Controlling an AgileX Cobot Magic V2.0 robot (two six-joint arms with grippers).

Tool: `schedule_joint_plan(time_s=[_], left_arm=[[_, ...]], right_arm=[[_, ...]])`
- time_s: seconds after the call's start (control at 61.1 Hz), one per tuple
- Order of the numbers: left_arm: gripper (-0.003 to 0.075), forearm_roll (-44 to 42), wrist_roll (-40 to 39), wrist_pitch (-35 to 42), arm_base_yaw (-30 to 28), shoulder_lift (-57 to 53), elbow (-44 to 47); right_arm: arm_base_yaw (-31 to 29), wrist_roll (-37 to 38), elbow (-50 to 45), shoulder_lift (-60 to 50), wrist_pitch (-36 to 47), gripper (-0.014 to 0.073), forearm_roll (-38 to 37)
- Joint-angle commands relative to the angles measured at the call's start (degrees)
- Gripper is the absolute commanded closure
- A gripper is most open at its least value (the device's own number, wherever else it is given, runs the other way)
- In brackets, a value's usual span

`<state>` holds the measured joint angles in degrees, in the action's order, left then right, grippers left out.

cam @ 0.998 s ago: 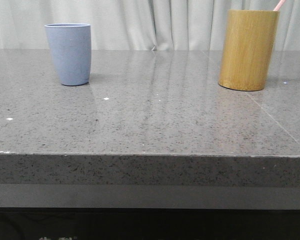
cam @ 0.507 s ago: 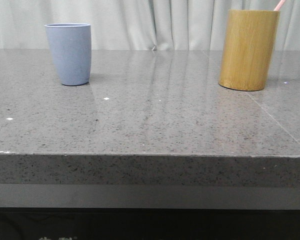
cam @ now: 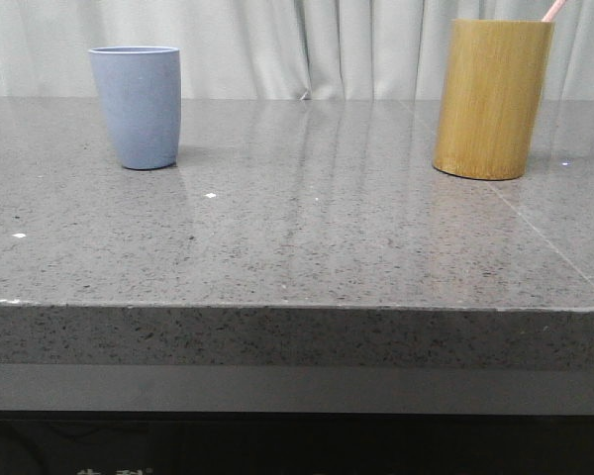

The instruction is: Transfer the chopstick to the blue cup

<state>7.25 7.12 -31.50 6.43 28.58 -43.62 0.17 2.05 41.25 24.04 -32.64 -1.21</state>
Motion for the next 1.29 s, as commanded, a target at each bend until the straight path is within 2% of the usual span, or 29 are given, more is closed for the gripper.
schedule_joint_plan(time_s=[0.0,0.393,0.458,0.507,0.573,0.655,0.736,0.769,0.835,1.047,1.276], left_arm=[[0.0739,0.4,-0.3,3.2,-0.1,3.5,-2.1],[0.0738,0.4,-0.3,3.7,-0.1,15.5,-2.1],[0.0735,0.4,-0.3,4.0,-0.1,16.6,-2.1],[0.0711,0.4,-0.3,4.4,-0.1,17.3,-2.1],[0.0621,0.4,-0.3,5.0,0.0,17.9,-2.1],[0.0459,0.4,-0.3,5.7,0.0,18.1,-2.2],[0.0280,0.7,-0.3,6.7,0.0,18.6,-2.3],[0.0242,1.1,-0.3,6.7,0.0,19.0,-2.9],[0.0211,1.5,-0.3,5.6,0.0,20.1,-4.4],[0.0227,1.9,0.0,0.5,0.7,27.7,-13.6],[0.0227,1.6,1.9,-2.2,5.8,37.9,-25.3]], right_arm=[[-0.3,-0.2,2.0,4.2,2.1,0.0660,-0.7],[-0.1,-0.2,2.0,15.6,-3.9,0.0655,1.2],[0.1,-0.2,2.0,16.6,-4.9,0.0615,1.2],[0.1,-0.2,2.0,17.1,-5.4,0.0547,1.7],[0.1,-0.4,2.0,17.4,-5.7,0.0399,2.4],[0.1,-1.2,2.0,17.4,-5.8,0.0206,3.3],[0.1,-2.1,2.0,17.4,-6.0,0.0062,5.4],[0.1,-2.6,2.0,17.4,-6.3,0.0032,6.3],[0.1,-5.2,2.0,17.4,-7.1,0.0025,8.6],[0.1,-14.1,2.0,17.4,-8.2,0.0034,18.5],[0.1,-16.7,2.0,17.4,-8.3,0.0034,20.7]])
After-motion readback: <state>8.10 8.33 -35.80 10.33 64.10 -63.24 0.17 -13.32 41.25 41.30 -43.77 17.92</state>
